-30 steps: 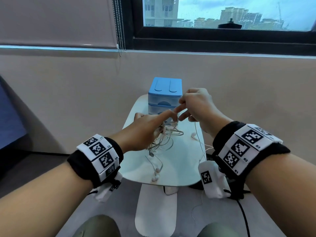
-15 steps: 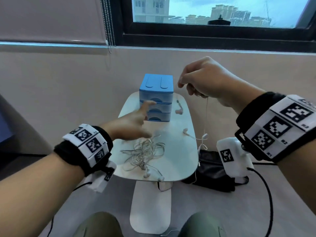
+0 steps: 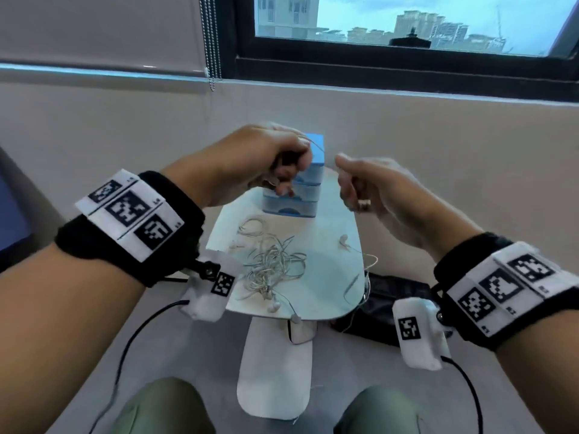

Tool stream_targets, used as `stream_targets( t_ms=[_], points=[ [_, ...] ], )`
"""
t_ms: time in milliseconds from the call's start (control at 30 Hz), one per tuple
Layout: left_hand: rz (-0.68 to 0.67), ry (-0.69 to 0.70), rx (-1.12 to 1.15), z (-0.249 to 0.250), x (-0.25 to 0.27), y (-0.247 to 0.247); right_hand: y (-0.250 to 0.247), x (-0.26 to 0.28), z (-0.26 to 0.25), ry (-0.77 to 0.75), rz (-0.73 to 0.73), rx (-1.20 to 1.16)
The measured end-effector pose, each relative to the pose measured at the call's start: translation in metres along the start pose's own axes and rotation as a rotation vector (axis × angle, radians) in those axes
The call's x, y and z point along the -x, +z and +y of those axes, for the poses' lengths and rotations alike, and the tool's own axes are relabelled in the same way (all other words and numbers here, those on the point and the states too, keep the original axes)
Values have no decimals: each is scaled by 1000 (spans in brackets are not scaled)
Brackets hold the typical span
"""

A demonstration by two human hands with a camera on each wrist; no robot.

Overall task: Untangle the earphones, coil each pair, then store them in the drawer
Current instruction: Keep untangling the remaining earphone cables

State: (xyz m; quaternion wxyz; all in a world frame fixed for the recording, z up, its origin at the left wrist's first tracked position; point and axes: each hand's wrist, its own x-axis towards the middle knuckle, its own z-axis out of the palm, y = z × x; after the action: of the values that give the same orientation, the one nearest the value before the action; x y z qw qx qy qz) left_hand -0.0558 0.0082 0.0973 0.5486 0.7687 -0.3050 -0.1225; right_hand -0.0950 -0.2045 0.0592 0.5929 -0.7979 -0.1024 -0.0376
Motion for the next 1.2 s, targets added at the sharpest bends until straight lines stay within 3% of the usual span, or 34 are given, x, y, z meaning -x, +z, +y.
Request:
stream_targets(
  t_ms=[167,333,400,467,533,600,667,833,967,1033,1200],
  points=[
    [172,-8,68,1,17,-21,-2,11,44,185,-128,292],
    [349,32,164,-2,29,-36,-10,7,68,369,70,555],
    [315,-2,79,-4,35,-34,-11,12,67,494,80,500],
    [120,-60,-140,-12,41,-24,-11,19,58,539,61,399],
    [-99,-128,-317,-23,48,-7,-11,20,42,460,73,422],
    [-181,-174,-367,-33,53,7,-12,22,18,334,95,498],
    [-152,-163,-322,-38,54,21,-10,27,-9,181,60,538],
    [-148,-33,-119,-28,58,54,13,42,-73,-102,-269,733],
    [18,-4,16,-21,63,55,31,43,-77,-270,-145,920],
    [42,-11,7,-21,63,55,28,46,-67,-236,-80,742],
    [138,11,46,-21,66,52,25,58,-21,83,-79,-148]
  ],
)
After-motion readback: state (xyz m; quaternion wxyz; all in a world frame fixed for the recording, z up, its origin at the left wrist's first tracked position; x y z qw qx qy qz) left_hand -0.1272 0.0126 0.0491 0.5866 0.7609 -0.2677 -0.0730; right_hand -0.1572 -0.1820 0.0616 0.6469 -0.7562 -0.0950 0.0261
